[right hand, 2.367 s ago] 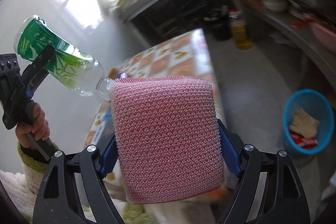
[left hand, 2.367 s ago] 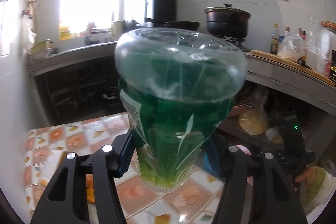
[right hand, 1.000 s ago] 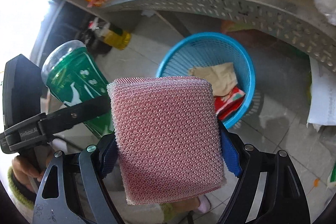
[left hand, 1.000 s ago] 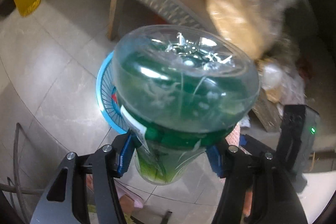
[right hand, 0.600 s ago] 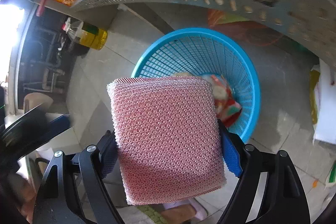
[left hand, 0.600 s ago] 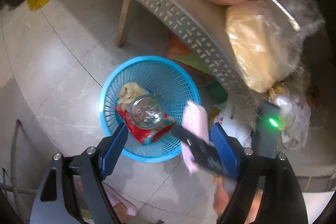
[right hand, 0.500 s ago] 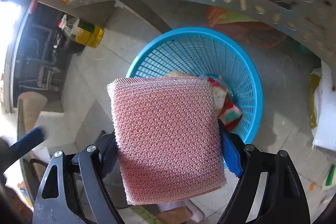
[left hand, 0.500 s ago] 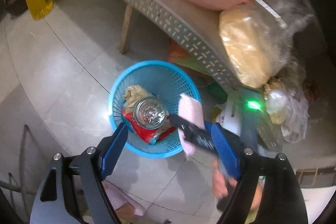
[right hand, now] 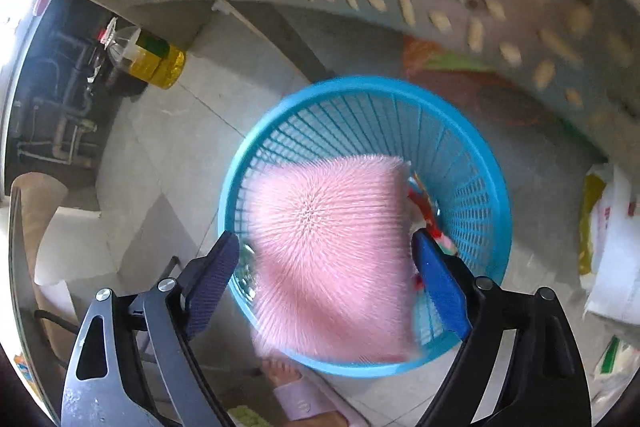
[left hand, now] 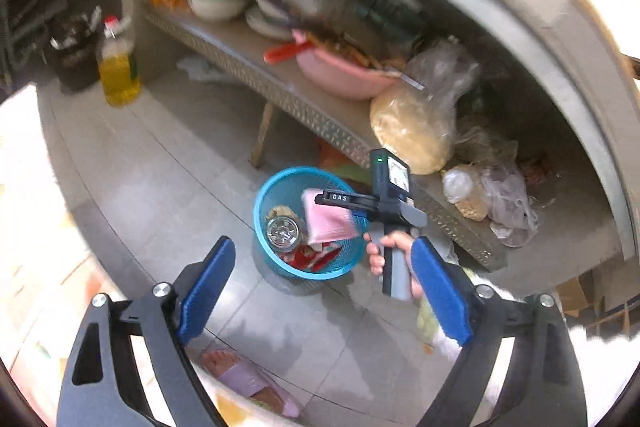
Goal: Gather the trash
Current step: 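Open both grippers to drop the bottle and sponge into the wastebasket, then move both tools back toward the table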
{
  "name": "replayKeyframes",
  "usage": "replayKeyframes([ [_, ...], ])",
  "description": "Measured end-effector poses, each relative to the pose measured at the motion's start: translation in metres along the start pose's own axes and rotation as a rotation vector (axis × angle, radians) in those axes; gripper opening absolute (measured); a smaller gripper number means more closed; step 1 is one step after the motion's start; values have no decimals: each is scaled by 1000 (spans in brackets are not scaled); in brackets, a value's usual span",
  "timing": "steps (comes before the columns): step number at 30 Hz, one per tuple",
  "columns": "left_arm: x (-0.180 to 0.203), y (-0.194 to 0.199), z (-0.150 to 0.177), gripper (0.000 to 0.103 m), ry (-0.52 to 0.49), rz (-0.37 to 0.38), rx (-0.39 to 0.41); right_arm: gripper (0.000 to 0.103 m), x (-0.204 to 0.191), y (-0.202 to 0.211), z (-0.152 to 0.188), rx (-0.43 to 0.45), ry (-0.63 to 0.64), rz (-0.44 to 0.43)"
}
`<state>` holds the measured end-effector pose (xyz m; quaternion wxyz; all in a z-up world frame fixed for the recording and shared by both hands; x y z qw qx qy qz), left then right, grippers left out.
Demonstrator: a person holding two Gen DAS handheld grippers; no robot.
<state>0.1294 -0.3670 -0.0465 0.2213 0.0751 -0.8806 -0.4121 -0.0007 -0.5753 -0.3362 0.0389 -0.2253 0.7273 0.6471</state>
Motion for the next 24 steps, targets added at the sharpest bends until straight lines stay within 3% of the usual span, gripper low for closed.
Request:
replayKeyframes([
  [4, -6, 54, 28, 93, -2, -42, 91, 86, -5, 1, -4, 24, 27, 36],
  [13, -46, 116, 92, 94, 102, -166, 164, 86, -22, 23, 12, 89, 125, 36],
  [19, -59, 150, 109, 95, 134, -198, 229, 86, -44, 71, 28, 170, 186, -17],
  [24, -68, 175, 118, 96, 155, -220, 275, 86, -95, 138, 62, 252, 300, -102],
])
Point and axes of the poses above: each gripper's, at about its wrist camera, not at the fingertips, and y roughly against the way its jaws point, x to its right, z to its underside, the point moved 8 cm from there along -y, roughly the way its jaws point, and after that the axes turned 1 degree about -y, right-handed, at the moved point
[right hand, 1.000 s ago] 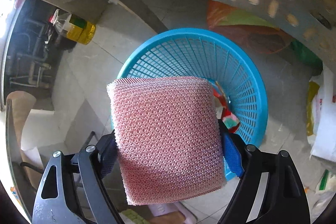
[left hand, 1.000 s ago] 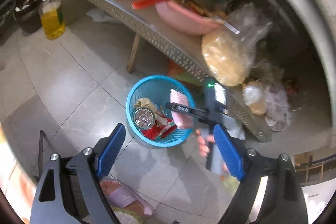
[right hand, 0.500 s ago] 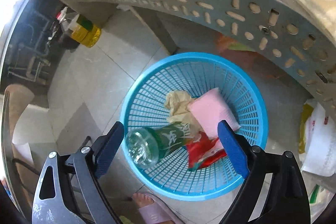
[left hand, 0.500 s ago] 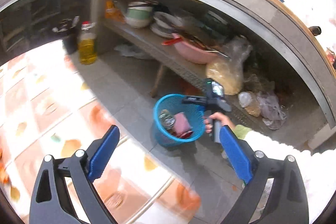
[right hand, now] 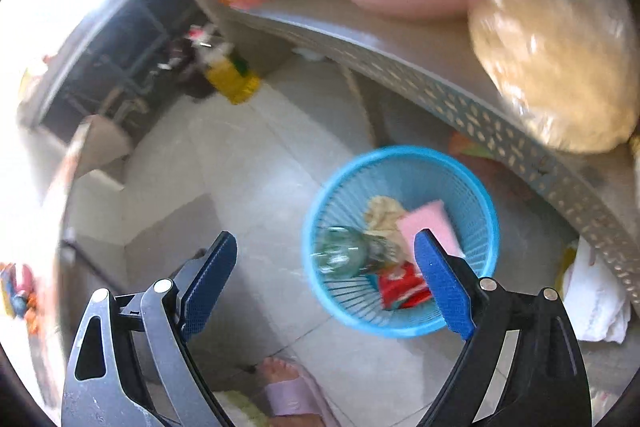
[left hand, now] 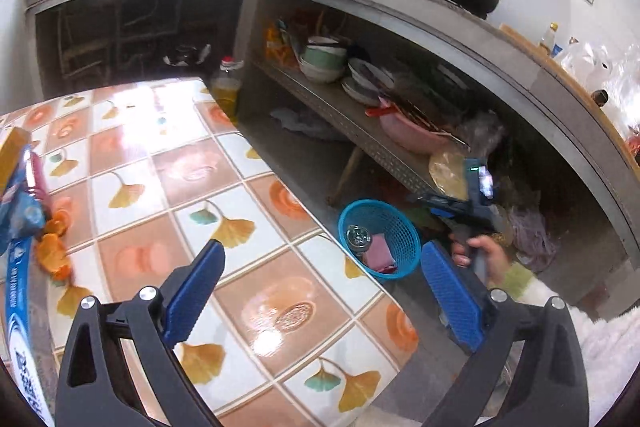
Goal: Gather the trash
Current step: 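Move both tools back toward the table, then grasp the blue-and-white toothpaste box with the left gripper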
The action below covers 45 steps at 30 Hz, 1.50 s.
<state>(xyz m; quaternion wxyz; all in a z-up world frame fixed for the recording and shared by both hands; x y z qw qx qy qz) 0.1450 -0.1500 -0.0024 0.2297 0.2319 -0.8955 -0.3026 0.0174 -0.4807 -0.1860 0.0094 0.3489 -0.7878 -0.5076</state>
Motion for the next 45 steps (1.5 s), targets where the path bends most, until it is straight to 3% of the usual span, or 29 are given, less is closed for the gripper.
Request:
replayKeyframes([
  [10, -31, 41, 9, 97, 61, -47, 74, 95, -164, 102, 34, 89, 324, -178],
  [16, -58, 77, 18, 97, 110, -125, 140, 95, -235, 107, 80, 14, 472, -238],
  [20, -77, 94, 30, 97, 149, -178, 160, 95, -269, 100, 109, -26, 567, -231],
  [26, -101, 117, 46, 97, 198, -236, 183, 95, -298, 110, 138, -41, 639, -190],
  [40, -140, 138, 67, 97, 254, -312, 189, 95, -339, 108, 156, 42, 751, -84],
  [45, -154, 142, 77, 97, 289, -326, 184, 95, -353, 103, 161, 53, 777, -85],
])
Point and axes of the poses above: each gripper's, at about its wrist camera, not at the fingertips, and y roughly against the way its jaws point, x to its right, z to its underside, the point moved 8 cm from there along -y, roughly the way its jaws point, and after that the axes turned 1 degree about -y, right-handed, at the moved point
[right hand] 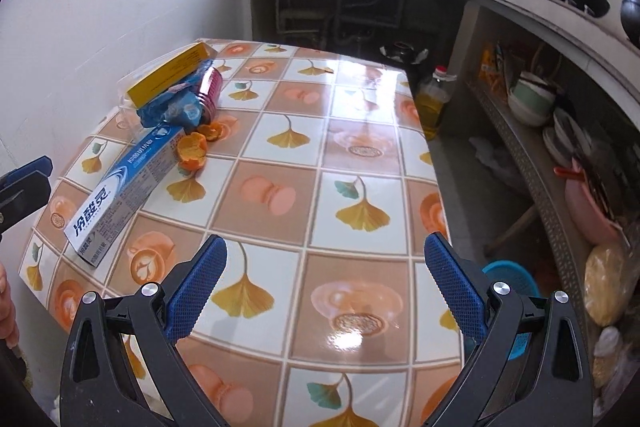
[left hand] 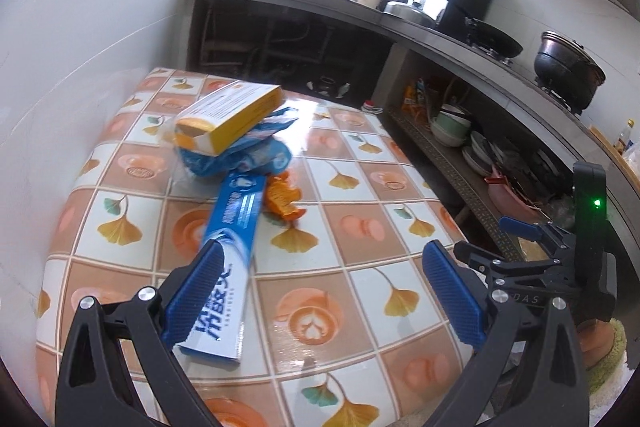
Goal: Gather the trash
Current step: 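Grasp the blue-and-white toothpaste box with the left gripper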
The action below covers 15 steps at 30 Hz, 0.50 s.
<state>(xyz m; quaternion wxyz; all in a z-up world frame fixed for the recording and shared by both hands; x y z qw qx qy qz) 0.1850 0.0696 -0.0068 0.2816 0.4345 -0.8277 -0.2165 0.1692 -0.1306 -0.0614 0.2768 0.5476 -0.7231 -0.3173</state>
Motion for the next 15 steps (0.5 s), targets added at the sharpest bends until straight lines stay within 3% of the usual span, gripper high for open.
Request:
replayKeyframes([
  [7, -20, -4, 6, 97, 33, -15, -19, 95, -17, -10, -6, 2, 19, -22],
  [15, -39, -12, 15, 97, 49, -34, -39, 95, -37, -21, -4, -19, 41, -108],
])
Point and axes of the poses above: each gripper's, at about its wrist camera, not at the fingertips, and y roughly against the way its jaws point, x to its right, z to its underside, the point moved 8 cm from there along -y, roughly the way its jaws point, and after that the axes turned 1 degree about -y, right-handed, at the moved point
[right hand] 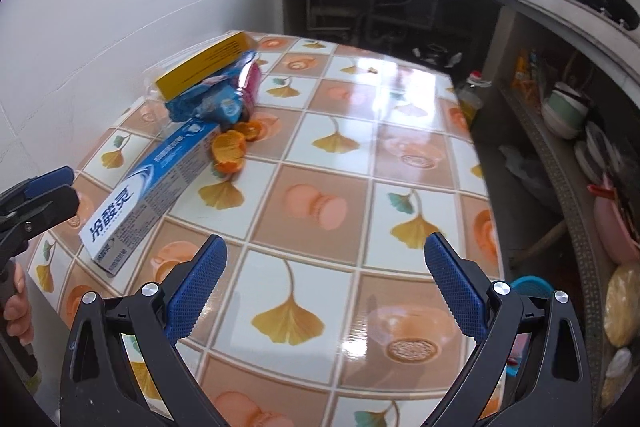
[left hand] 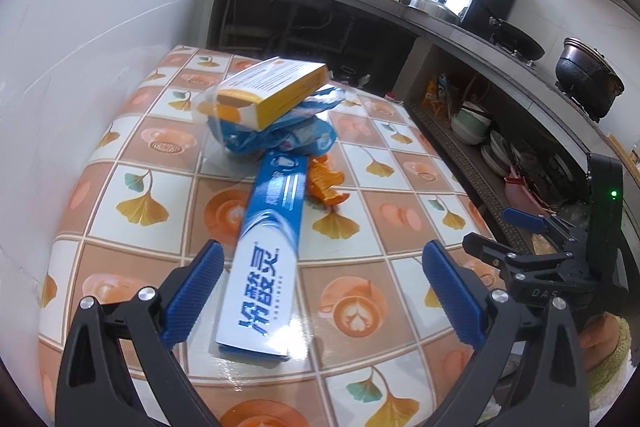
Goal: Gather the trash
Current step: 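Grasp the blue-and-white toothpaste box with the left gripper, then grasp the yellow-and-white medicine box with the right gripper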
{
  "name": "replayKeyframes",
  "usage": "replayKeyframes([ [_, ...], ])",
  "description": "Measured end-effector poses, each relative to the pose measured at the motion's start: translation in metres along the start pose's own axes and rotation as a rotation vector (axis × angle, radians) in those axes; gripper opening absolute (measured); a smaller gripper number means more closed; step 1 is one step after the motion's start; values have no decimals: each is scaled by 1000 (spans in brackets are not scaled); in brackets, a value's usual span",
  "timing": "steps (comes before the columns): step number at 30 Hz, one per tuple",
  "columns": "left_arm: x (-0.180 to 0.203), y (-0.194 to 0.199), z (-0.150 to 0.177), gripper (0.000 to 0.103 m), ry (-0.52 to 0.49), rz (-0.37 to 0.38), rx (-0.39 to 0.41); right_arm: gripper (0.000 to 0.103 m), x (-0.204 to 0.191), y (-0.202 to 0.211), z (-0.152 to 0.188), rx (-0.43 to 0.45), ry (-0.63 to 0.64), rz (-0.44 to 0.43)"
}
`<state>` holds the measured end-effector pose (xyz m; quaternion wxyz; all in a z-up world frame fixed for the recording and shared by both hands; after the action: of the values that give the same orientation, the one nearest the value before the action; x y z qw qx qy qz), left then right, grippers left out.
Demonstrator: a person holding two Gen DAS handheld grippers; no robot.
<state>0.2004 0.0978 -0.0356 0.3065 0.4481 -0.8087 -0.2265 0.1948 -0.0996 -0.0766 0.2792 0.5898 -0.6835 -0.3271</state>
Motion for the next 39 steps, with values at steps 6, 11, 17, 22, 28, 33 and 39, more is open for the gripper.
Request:
replayKeyframes([
  [6, -14, -6, 6, 97, 4, -22, -11, 95, 2, -9, 7, -30, -25, -51],
  [11, -22, -12, 9, 97, 3, -29, -33, 95, 3, -21, 12, -70, -54, -85],
  [17, -16, -44, 2, 90, -58, -9, -110, 95, -2, -28, 13, -90, -58, -101],
  [22, -22, -78, 3, 71, -149, -113, -199, 95, 1, -29, 15, -95, -67, -102],
  [28, -27, -90, 11, 47, -200, -178, -247, 95, 8, -33, 18, -113, -103, -113],
  [33, -30, -81, 18, 44, -149, -179, -242, 95, 10, -30, 19, -109, -110, -126],
  [39, -30, -56, 39, 44, -95, -194, -257, 95, 13, -25, 20, -102, -122, -140],
])
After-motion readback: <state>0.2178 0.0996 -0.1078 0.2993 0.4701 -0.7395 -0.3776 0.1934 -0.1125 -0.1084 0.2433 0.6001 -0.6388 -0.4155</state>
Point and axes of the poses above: each gripper's, at about its wrist camera, not at the fingertips, and y roughly against the way its jaws point, x to its right, z to its underside, the point moved 8 cm from there along -y, roughly the way its jaws point, and after that the axes turned 1 degree about -y, right-handed, at the moved point
